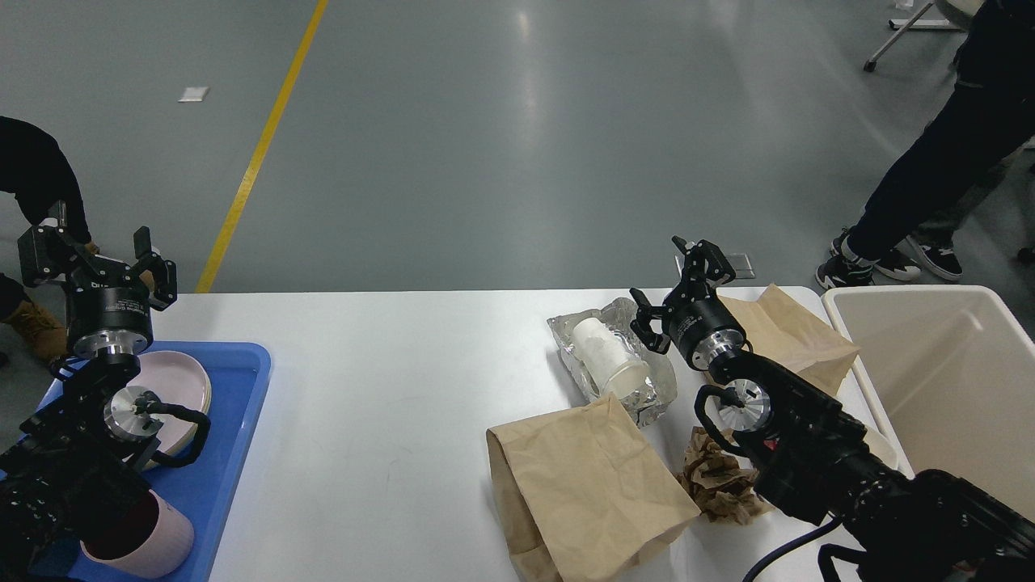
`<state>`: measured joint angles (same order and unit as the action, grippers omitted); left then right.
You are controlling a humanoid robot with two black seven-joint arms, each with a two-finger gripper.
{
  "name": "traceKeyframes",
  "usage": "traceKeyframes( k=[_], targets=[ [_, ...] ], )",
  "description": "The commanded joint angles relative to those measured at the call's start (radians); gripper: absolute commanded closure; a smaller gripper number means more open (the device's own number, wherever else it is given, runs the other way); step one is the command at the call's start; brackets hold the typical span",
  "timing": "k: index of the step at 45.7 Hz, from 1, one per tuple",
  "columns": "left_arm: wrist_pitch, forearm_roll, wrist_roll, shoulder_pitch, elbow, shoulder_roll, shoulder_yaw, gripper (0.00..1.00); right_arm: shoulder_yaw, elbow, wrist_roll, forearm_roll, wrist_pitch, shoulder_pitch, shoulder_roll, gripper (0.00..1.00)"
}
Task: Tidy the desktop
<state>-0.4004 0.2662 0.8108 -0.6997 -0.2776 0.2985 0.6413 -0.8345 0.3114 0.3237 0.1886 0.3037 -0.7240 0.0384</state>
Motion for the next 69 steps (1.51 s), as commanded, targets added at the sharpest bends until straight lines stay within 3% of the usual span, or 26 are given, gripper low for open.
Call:
traceKeyframes(
  k=[1,12,21,25,34,39,69],
  targets=[
    [0.000,0.001,0.004,0.000,-0.002,-0.002,0.000,0.04,0.000,0.000,0.000,0.000,0.000,0.000,0.000,0.00],
    [-0.015,0.007,-0.019,0.000,-0.002,-0.001,0.003,0.04,0.000,0.000,0.000,0.000,0.000,0.000,0.000,0.00],
    [-0.121,0.011,-0.038,0.005,-0.002,-0.002,0.001,0.04,0.000,0.000,0.000,0.000,0.000,0.000,0.000,0.00],
    [-0.164,0.013,-0.082,0.009,-0.002,-0.001,0.003,0.04,0.000,0.000,0.000,0.000,0.000,0.000,0.000,0.00],
    [-0.193,0.025,-0.271,0.017,-0.002,0.001,0.124,0.04,0.000,0.000,0.000,0.000,0.000,0.000,0.000,0.00],
    [-0.184,0.024,-0.335,0.023,-0.002,-0.001,0.176,0.04,0.000,0.000,0.000,0.000,0.000,0.000,0.000,0.00],
    [-0.189,0.015,-0.328,0.071,-0.002,-0.005,0.193,0.04,0.000,0.000,0.000,0.000,0.000,0.000,0.000,0.00]
  ],
)
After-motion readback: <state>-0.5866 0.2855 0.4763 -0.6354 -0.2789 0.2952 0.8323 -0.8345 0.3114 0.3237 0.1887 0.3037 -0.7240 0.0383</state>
